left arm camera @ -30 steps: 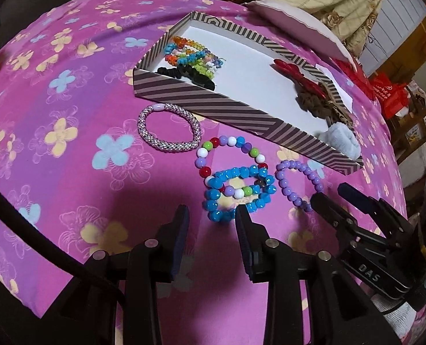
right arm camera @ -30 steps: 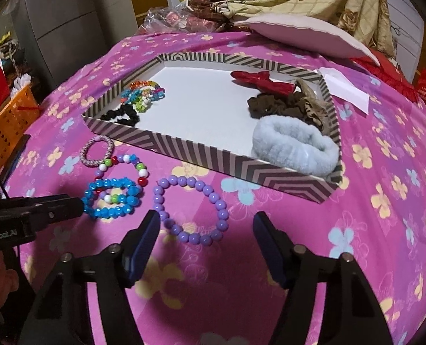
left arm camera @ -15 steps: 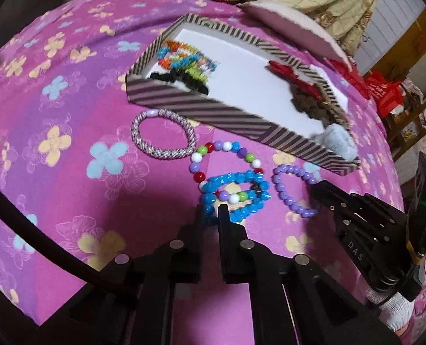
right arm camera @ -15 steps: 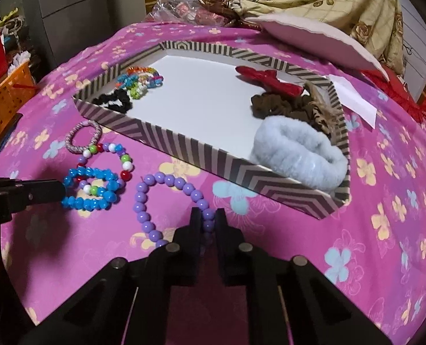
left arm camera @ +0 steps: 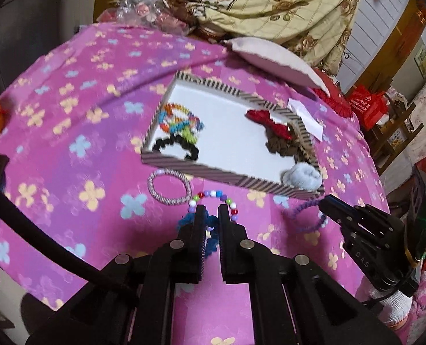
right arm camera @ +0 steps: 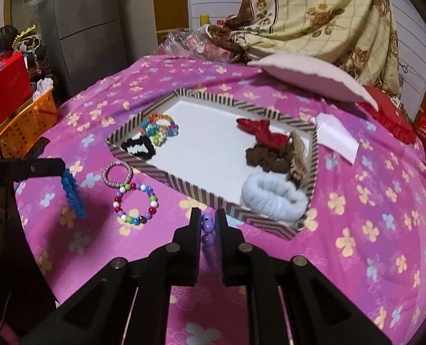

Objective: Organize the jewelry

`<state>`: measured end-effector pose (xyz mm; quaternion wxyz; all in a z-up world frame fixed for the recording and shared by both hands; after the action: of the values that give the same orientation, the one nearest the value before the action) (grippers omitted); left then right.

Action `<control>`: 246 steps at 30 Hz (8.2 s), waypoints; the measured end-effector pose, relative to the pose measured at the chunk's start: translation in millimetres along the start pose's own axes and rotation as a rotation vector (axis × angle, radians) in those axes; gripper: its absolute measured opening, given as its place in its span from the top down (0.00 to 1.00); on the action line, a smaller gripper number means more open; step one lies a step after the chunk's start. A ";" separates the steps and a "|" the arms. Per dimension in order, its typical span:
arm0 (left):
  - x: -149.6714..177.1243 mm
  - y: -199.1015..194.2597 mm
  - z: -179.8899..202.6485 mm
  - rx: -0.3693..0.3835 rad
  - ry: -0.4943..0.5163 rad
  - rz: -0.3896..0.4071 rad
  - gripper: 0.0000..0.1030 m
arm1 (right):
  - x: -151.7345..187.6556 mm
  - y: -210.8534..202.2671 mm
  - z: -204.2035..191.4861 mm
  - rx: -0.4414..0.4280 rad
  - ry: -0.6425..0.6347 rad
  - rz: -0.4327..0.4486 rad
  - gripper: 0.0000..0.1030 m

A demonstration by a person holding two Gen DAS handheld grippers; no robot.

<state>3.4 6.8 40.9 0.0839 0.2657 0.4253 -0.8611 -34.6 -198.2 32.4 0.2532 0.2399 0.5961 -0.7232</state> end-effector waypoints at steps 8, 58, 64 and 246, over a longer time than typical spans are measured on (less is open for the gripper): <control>-29.3 -3.7 7.7 -0.040 0.035 0.023 0.74 | -22.4 -11.4 16.5 0.028 0.001 0.025 0.91; -169.9 193.0 -49.1 -0.265 0.013 -0.053 0.74 | -52.8 149.2 35.8 0.039 0.081 -0.138 0.83; -165.8 195.3 -62.0 -0.254 -0.033 -0.059 0.67 | -54.4 138.0 35.9 0.018 0.104 -0.111 0.63; -35.3 31.8 -2.6 -0.221 0.075 0.071 0.75 | -65.5 -9.6 -2.6 0.097 -0.140 0.054 0.91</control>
<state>46.0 -14.0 36.4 0.1271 0.3016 0.5108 -0.7950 8.8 -188.8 81.5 0.3018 0.2169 0.5345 -0.7591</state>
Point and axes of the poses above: each gripper's, at about its wrist camera, not at the fingertips, and y roughly the way its jaws point, z to its right, x to its underside, the point moved 3 cm from there along y, roughly the way its jaws point, and after that the axes turned 14 degrees about x, right-handed, at the moved point
